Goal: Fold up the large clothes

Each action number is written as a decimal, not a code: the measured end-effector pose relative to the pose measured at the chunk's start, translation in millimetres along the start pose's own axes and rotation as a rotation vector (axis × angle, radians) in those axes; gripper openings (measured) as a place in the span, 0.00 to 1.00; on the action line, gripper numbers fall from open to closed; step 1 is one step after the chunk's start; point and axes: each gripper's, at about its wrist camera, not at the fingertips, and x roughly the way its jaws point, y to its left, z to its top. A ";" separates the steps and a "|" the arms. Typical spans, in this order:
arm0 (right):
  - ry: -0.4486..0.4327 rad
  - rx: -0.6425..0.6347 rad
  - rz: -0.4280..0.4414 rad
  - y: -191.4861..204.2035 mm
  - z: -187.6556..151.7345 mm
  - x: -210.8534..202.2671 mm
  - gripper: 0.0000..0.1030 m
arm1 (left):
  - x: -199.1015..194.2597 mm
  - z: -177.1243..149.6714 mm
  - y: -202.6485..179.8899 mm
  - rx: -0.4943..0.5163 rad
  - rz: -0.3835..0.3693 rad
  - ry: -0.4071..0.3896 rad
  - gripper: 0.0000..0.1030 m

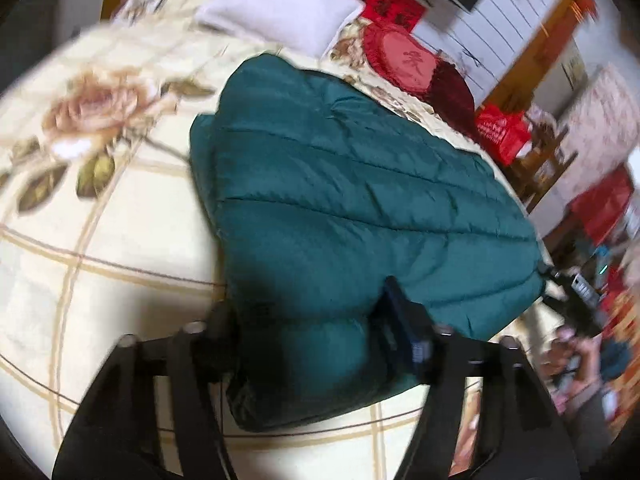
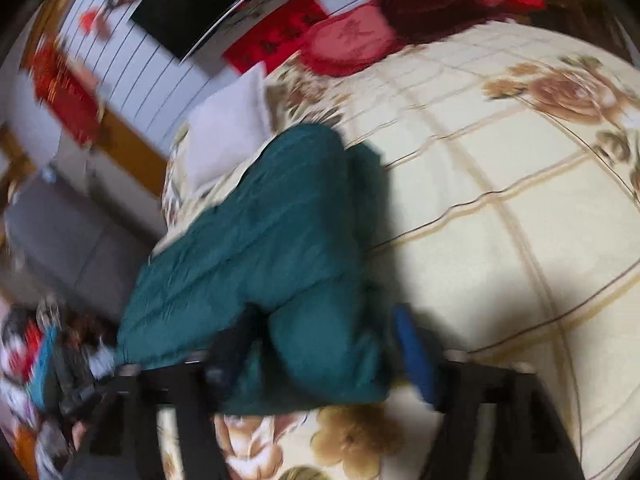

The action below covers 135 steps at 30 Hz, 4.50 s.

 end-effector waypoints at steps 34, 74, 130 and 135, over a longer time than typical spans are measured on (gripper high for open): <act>0.173 -0.426 0.149 128.6 64.8 -27.4 0.38 | -81.6 40.6 -78.0 0.184 -0.052 -0.105 0.18; 0.290 -0.208 0.143 33.9 10.1 -1.4 0.41 | -24.9 -28.7 -68.1 0.056 -0.151 -0.037 0.32; -0.129 -0.461 -0.123 178.6 0.0 -167.5 0.74 | -122.7 17.9 -80.3 0.135 0.312 -0.231 0.65; -0.085 -0.545 -0.265 186.5 -61.2 -179.3 0.74 | -135.3 -20.5 -102.5 0.184 0.350 -0.241 0.65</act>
